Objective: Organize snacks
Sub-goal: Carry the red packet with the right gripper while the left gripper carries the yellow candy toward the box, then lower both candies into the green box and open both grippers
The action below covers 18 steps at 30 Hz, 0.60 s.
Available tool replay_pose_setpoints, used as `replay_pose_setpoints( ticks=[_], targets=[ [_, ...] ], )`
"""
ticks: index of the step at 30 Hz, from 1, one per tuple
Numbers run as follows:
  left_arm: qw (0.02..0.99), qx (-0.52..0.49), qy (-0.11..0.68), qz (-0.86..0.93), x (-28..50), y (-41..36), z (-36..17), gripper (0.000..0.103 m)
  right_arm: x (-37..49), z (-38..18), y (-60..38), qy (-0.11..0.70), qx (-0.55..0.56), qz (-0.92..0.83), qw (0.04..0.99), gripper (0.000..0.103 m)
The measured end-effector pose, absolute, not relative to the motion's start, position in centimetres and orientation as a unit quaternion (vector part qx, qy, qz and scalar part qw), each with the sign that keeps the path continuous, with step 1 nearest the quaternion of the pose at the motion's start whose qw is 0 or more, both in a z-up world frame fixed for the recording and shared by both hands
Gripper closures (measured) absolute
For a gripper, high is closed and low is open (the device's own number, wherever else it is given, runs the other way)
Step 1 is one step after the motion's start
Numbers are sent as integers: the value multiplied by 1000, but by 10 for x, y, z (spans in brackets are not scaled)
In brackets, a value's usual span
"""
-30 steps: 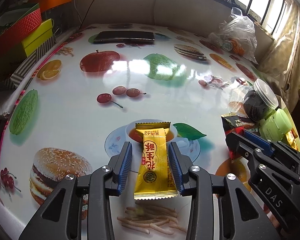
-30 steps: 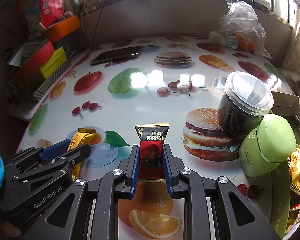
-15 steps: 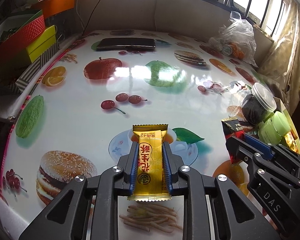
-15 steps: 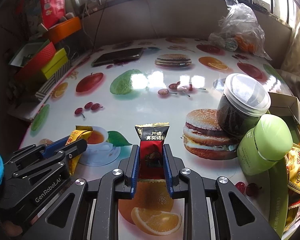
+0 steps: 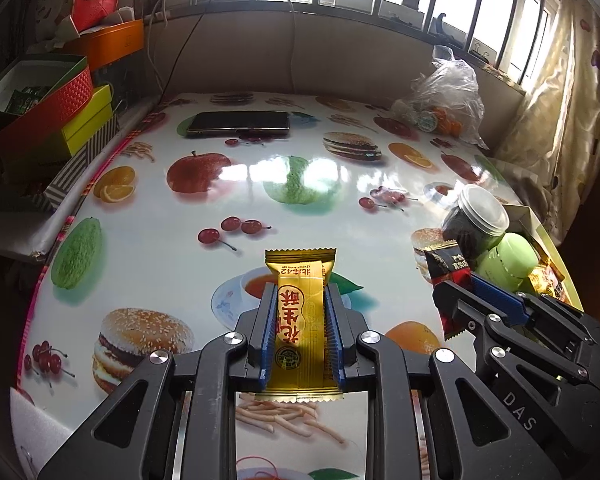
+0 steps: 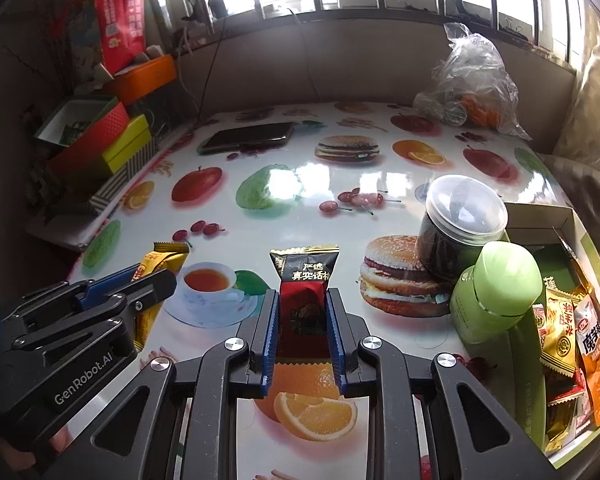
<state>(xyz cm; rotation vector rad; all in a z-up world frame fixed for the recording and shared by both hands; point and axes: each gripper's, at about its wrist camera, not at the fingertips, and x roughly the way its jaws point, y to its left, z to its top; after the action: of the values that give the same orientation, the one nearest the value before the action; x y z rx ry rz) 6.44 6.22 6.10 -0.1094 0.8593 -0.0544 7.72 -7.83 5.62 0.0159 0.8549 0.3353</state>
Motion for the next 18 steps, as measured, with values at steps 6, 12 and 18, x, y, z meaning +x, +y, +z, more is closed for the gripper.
replay_pose_setpoints(
  ticks=[6,12,18],
  targets=[
    [911,-46,407,-41,56,48,74,80,64,69,-90,401,12,157,903,81],
    [915,-35,398,-60,50,29,86,80,52,79,-109,393,21,143,908,81],
    [915,-30,391,-89,46,5,97,80,40,90,-135,382,31,122,916,81]
  ],
)
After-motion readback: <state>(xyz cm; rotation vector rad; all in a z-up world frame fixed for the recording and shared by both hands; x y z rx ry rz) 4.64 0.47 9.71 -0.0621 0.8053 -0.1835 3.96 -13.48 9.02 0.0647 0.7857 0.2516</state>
